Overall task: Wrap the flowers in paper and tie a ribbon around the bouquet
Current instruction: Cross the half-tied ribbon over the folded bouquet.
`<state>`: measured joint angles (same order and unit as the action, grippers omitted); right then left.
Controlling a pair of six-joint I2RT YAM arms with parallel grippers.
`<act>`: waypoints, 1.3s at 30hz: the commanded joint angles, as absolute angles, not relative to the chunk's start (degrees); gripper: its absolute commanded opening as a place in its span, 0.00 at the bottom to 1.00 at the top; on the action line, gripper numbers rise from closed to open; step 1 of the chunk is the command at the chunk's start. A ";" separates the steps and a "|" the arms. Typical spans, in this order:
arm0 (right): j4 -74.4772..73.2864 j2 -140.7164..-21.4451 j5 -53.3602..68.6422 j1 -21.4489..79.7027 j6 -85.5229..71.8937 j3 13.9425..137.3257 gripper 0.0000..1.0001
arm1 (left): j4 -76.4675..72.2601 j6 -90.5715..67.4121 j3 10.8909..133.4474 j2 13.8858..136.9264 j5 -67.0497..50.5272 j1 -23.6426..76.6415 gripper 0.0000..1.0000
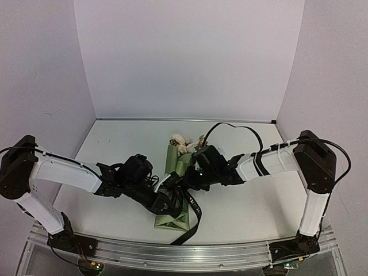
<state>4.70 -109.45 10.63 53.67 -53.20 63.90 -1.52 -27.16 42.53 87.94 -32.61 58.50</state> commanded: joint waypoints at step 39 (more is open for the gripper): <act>7.49 -105.99 10.84 54.41 -47.50 63.95 0.00 | 8.02 -23.45 61.16 95.75 -15.86 45.64 0.22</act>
